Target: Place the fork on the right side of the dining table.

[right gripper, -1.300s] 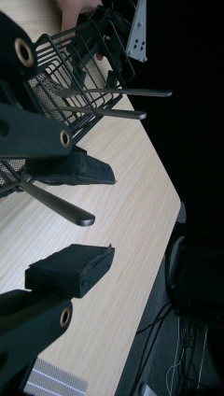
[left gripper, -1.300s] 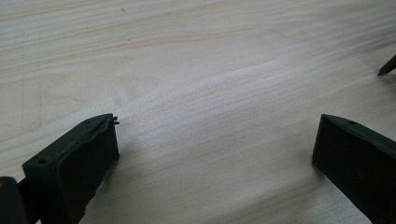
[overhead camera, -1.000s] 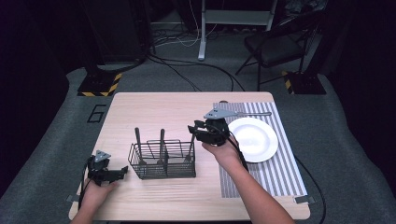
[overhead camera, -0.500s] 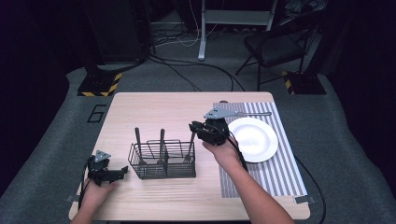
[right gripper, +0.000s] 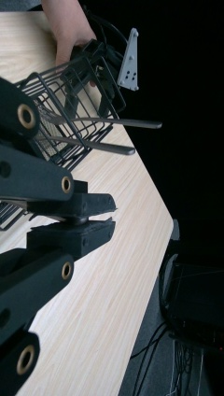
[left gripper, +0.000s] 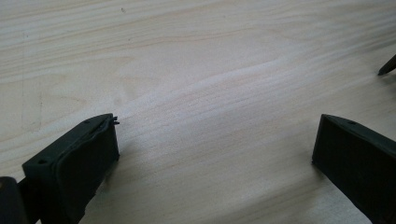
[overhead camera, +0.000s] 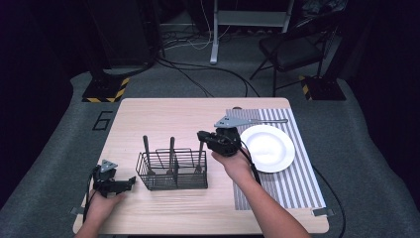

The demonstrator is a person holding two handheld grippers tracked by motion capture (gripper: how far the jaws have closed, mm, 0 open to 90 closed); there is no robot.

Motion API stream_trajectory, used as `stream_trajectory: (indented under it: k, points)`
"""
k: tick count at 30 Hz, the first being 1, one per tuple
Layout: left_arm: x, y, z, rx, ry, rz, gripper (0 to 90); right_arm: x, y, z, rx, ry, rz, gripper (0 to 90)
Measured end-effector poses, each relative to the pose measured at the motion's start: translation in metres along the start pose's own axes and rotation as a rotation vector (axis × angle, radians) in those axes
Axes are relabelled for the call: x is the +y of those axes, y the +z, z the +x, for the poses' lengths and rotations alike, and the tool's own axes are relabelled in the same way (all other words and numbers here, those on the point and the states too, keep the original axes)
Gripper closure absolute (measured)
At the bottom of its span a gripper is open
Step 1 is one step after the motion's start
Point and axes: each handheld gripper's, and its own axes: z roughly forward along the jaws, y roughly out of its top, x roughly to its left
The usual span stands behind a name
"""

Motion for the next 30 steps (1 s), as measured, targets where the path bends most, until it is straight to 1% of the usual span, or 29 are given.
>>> stream_trajectory:
  k: [1, 2, 4, 6, 11, 12, 21, 23, 30]
  points:
    - [0.0, 0.0, 0.0, 0.0, 0.0, 0.0, 0.0, 0.0, 0.0, 0.001, 0.002, -0.01, 0.0, 85.4]
    - [0.0, 0.0, 0.0, 0.001, 0.001, -0.001, 0.0, 0.001, 0.0, 0.002, 0.006, -0.005, 0.0, 85.6]
    - [0.0, 0.0, 0.0, 0.0, -0.001, -0.001, 0.0, 0.001, 0.0, 0.004, 0.015, -0.011, 0.0, 85.9]
    - [0.0, 0.0, 0.0, 0.0, 0.0, 0.0, 0.0, 0.002, 0.0, 0.007, 0.031, 0.006, -0.002, 86.4]
    - [0.0, 0.0, 0.0, 0.001, -0.001, -0.001, 0.0, 0.005, 0.001, 0.014, 0.051, -0.012, 0.009, 86.7]
    - [0.0, 0.0, 0.0, 0.0, 0.0, 0.0, 0.0, 0.005, 0.001, 0.015, 0.056, -0.022, 0.01, 86.8]
    - [0.0, 0.0, 0.0, 0.0, 0.0, 0.0, 0.0, 0.017, -0.005, 0.025, 0.063, -0.057, 0.004, 86.8]
    - [0.0, 0.0, 0.0, 0.0, 0.0, 0.0, 0.0, 0.021, -0.007, 0.026, 0.063, -0.072, 0.003, 86.8]
    - [0.0, 0.0, 0.0, 0.0, 0.0, 0.0, 0.0, 0.034, -0.014, 0.031, 0.062, -0.076, -0.01, 86.9]
